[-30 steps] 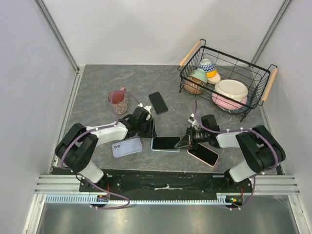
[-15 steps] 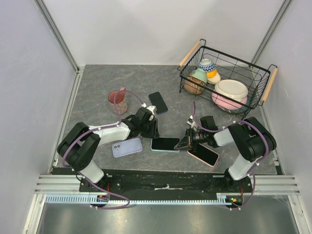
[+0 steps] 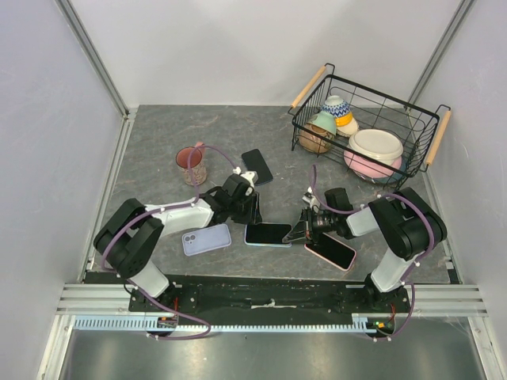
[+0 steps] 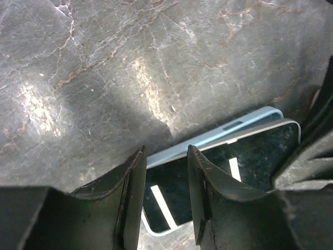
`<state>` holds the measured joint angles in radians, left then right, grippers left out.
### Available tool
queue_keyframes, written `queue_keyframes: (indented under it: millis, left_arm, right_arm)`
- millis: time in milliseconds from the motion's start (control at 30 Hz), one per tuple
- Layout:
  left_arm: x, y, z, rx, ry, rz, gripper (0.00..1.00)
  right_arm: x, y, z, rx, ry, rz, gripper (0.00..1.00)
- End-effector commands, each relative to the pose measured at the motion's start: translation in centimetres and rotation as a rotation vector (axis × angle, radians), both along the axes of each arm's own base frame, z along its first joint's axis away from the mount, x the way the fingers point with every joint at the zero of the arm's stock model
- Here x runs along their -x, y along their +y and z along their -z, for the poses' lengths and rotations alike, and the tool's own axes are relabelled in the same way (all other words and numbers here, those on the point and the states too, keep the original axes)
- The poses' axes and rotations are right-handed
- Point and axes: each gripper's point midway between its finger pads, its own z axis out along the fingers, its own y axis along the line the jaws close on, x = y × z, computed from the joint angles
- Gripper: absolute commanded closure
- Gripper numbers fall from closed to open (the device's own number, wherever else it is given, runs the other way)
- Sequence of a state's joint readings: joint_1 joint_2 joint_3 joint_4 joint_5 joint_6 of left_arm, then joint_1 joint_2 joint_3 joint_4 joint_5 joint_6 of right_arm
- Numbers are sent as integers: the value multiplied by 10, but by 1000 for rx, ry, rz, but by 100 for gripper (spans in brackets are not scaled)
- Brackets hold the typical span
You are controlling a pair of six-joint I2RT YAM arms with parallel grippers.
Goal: Put the phone into the phone case
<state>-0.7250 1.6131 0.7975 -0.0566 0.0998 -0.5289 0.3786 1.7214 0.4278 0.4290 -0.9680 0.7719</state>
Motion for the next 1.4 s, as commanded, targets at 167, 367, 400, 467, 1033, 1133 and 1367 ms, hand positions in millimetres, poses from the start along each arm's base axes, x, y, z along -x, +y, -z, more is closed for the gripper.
queue_keyframes:
  millis: [167,367,400,467,1033,1133,1367]
  left_arm:
    - [9,-9,-82,120,-173,60,55]
    - [25,-22,-76,145,-125,113,59]
    - [27,-27,-74,150,-115,126,61]
    - [30,-32,-63,139,-86,134,69]
    - [49,-65,-20,112,63,206,95]
    - [52,-65,-15,102,85,214,96]
    - [59,-59,5,43,160,200,98]
  right_arm:
    - [11,-16,47,226,17,11,100]
    - [11,-18,56,273,16,7,100]
    - [11,-19,59,288,13,8,100]
    - [12,-19,62,299,16,-2,99]
    - [8,-31,83,485,-37,-26,86]
    - [5,-34,81,512,-56,-30,81]
    - [-2,-43,75,606,-110,-38,71]
